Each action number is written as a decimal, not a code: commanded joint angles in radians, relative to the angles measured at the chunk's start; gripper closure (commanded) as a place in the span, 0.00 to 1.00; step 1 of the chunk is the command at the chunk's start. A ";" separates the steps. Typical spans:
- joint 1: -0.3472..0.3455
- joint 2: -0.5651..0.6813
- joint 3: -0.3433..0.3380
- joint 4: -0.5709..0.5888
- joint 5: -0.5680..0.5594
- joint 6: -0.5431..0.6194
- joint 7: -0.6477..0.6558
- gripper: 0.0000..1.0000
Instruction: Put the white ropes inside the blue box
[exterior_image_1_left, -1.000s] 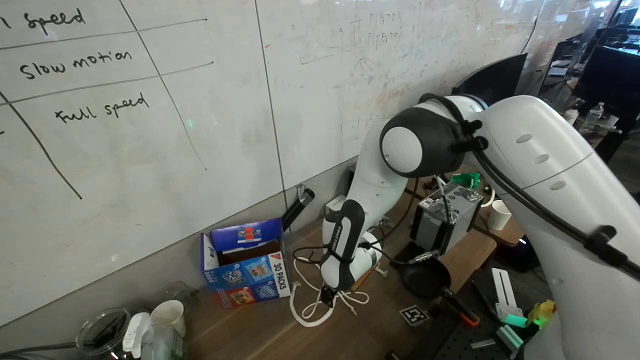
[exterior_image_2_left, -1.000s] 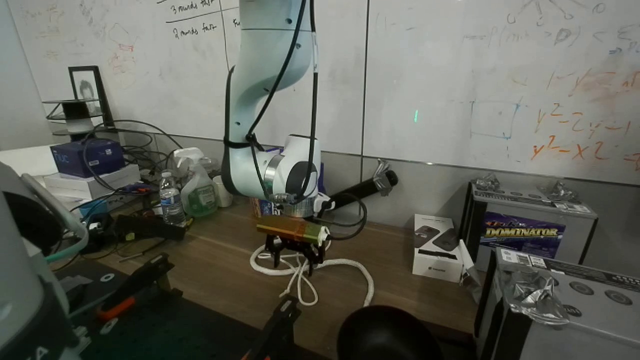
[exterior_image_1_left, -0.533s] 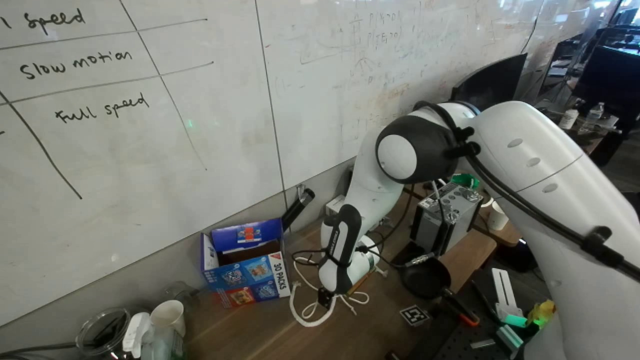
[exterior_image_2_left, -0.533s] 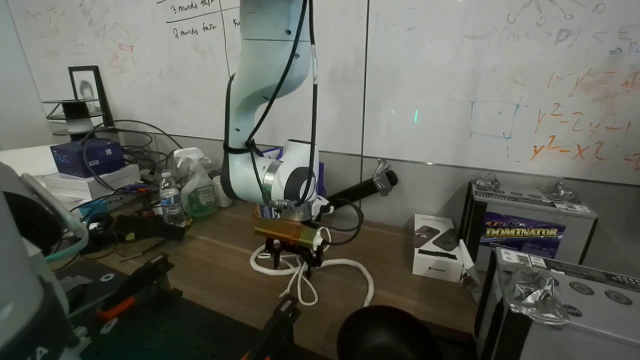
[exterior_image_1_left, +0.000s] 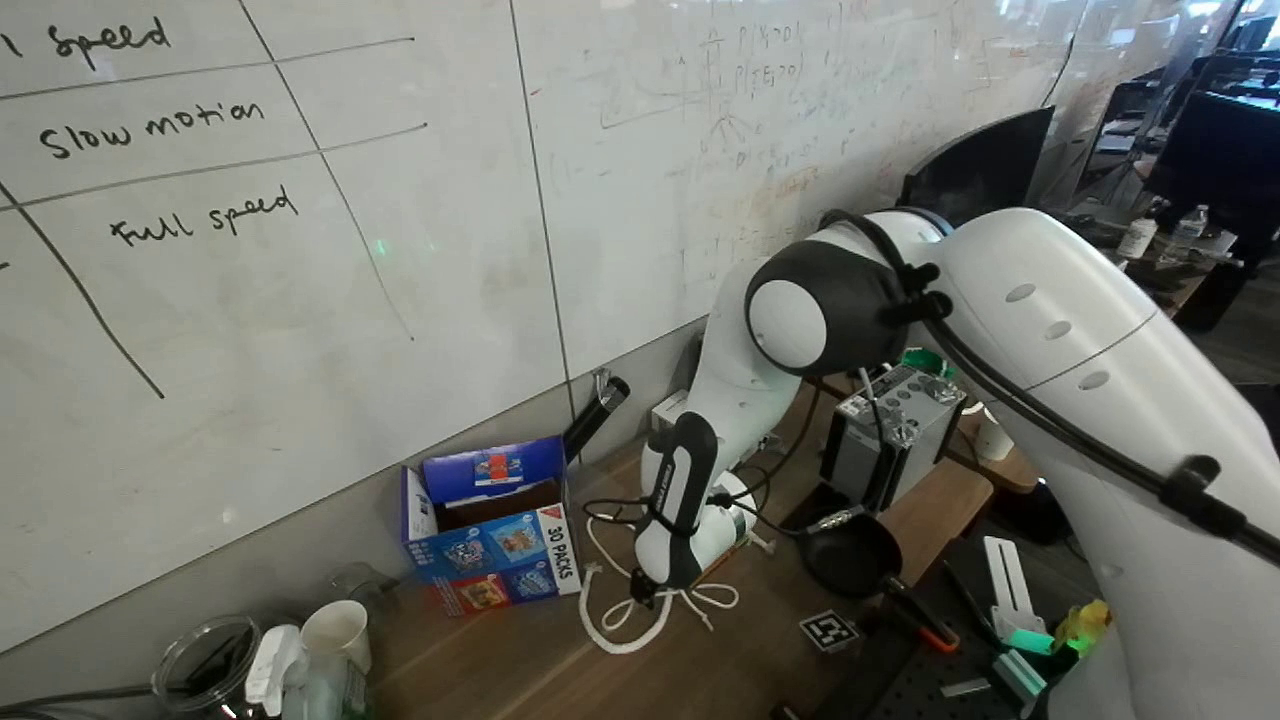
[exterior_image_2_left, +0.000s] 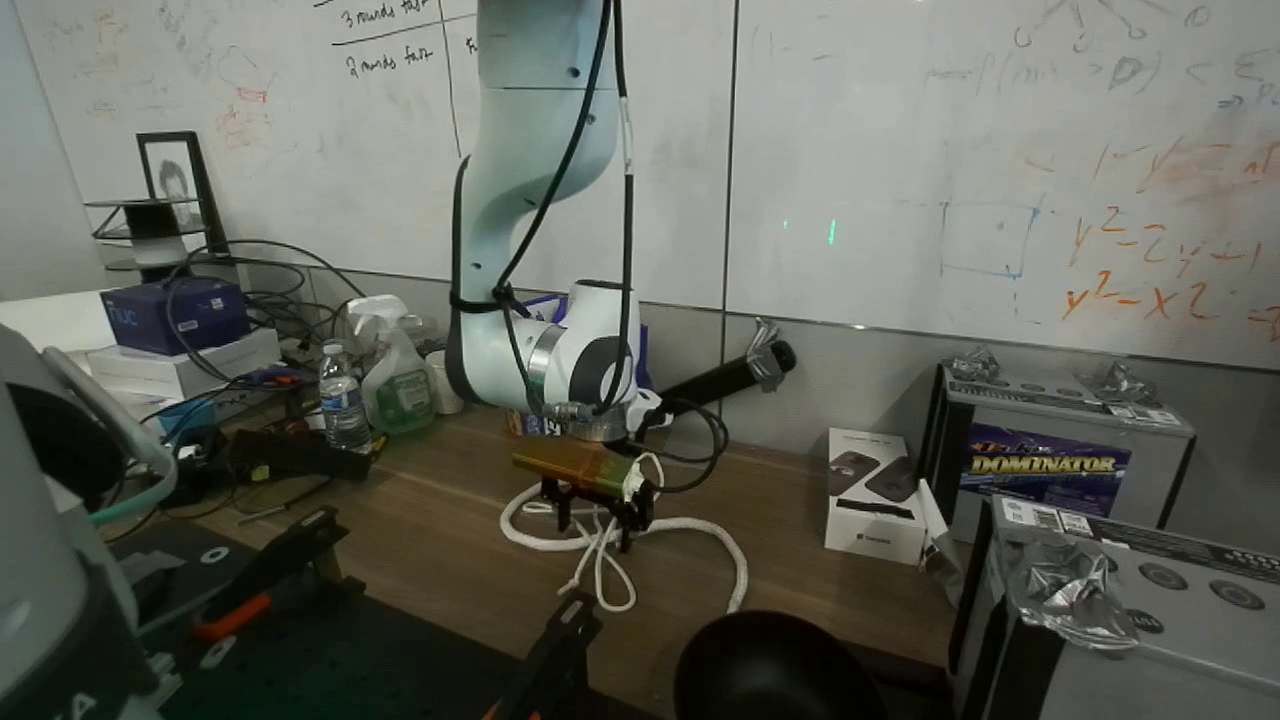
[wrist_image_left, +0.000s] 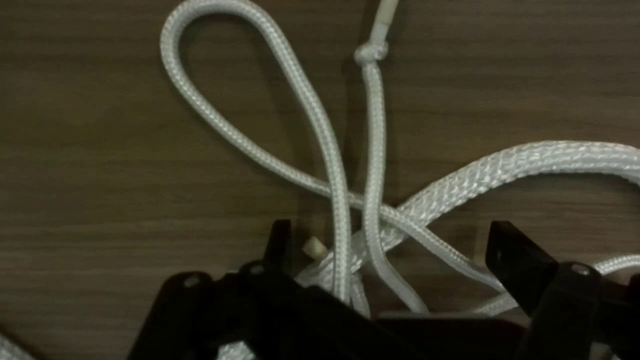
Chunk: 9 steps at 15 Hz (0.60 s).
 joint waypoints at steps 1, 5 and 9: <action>0.054 0.015 -0.041 0.024 0.019 0.003 0.029 0.00; 0.091 0.019 -0.074 0.024 0.017 -0.004 0.049 0.00; 0.112 0.022 -0.089 0.024 0.018 0.000 0.063 0.00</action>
